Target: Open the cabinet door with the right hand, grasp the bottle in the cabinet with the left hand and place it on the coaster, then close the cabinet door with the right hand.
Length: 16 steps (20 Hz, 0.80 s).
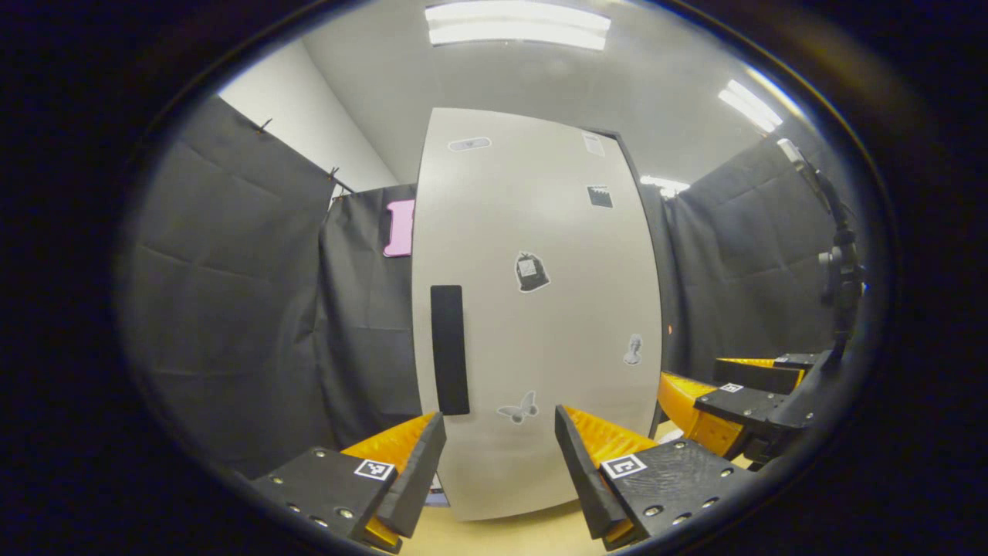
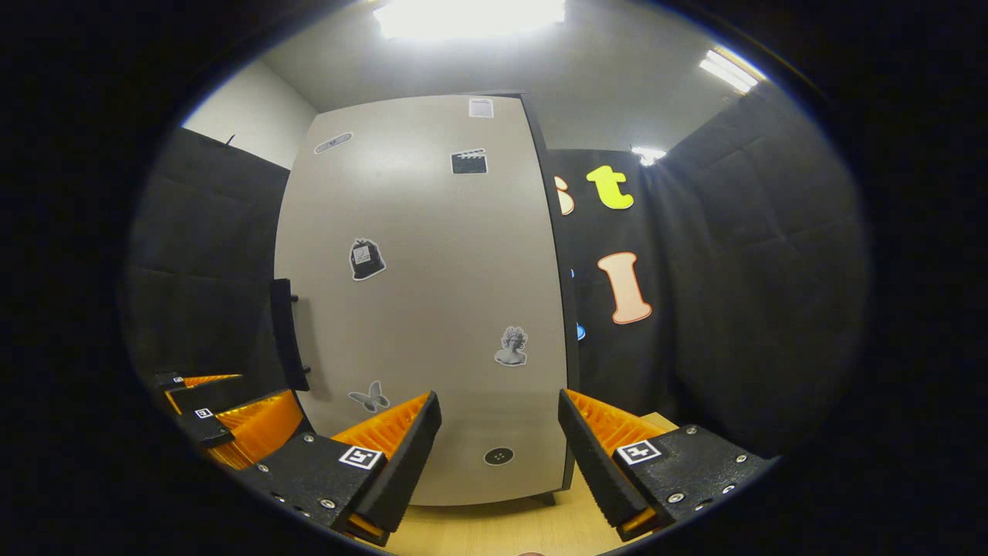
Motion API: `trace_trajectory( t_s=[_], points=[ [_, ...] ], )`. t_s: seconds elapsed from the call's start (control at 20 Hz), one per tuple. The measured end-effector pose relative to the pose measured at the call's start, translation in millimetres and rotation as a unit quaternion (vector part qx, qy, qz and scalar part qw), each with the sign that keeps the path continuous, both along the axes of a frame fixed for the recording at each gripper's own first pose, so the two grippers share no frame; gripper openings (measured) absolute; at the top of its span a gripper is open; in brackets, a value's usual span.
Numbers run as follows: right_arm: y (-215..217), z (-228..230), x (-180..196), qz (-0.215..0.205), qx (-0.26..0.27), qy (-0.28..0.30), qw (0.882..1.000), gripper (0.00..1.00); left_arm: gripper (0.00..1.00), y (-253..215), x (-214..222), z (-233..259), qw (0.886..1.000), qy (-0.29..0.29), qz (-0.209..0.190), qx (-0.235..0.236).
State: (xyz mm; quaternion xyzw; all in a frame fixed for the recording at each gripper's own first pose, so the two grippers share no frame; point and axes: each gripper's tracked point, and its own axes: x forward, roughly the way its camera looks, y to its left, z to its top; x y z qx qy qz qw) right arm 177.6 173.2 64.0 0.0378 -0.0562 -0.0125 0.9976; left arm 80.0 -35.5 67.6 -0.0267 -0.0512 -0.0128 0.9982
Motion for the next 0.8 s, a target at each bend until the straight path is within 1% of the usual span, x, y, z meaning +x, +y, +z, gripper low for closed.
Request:
trace_trajectory(
  t_s=[0.1,0.15,0.2,0.25,0.3,0.35,0.4,0.5,0.55,0.6,0.65,0.8],
  points=[
    [5.5,0.8,-0.3,0.009,-0.005,-0.002,1.0,0.94,0.81,1.1,2.9,-0.1,1.0,0.001,0.002,-0.001],
    [7.2,1.3,-1.1,0.012,-0.006,-0.004,1.0,0.94,0.84,1.1,3.8,0.2,1.0,0.003,0.003,0.003],
    [7.2,1.5,-2.5,0.013,-0.008,-0.005,1.0,0.94,0.81,0.8,4.1,-2.5,1.0,0.005,0.002,0.006],
    [7.6,2.1,-3.4,0.013,-0.01,-0.005,1.0,0.94,0.81,-0.1,3.7,-1.7,1.0,0.004,0.0,0.004],
    [7.5,2.3,-3.7,0.013,-0.011,-0.006,1.0,0.94,0.85,-1.1,4.6,-4.2,1.0,0.001,-0.003,0.0],
    [7.3,4.3,-4.4,0.013,-0.013,-0.008,1.0,0.94,0.85,-2.3,4.8,-3.1,1.0,0.0,-0.006,-0.004],
    [5.6,6.9,-3.8,0.011,-0.015,-0.01,1.0,0.94,0.81,-2.5,5.7,-2.0,1.0,0.0,-0.008,-0.005],
    [0.3,6.9,-0.9,-0.002,-0.024,-0.004,1.0,0.94,0.81,-3.6,8.3,-6.6,1.0,0.003,-0.015,-0.006],
    [0.2,6.3,0.6,-0.003,-0.026,-0.001,1.0,0.94,0.85,-6.0,11.9,-9.5,1.0,0.004,-0.02,-0.01],
    [0.7,5.0,2.7,-0.002,-0.022,0.001,1.0,0.94,0.81,-4.1,13.5,-11.7,1.0,0.006,-0.015,-0.009],
    [1.1,4.3,3.0,-0.002,-0.016,0.003,1.0,0.94,0.84,-1.3,13.4,-11.7,1.0,0.009,-0.008,-0.002],
    [-2.1,9.5,0.5,-0.006,-0.013,-0.009,1.0,0.94,0.85,-8.7,15.4,-14.3,1.0,0.01,-0.02,0.005]
  ],
)
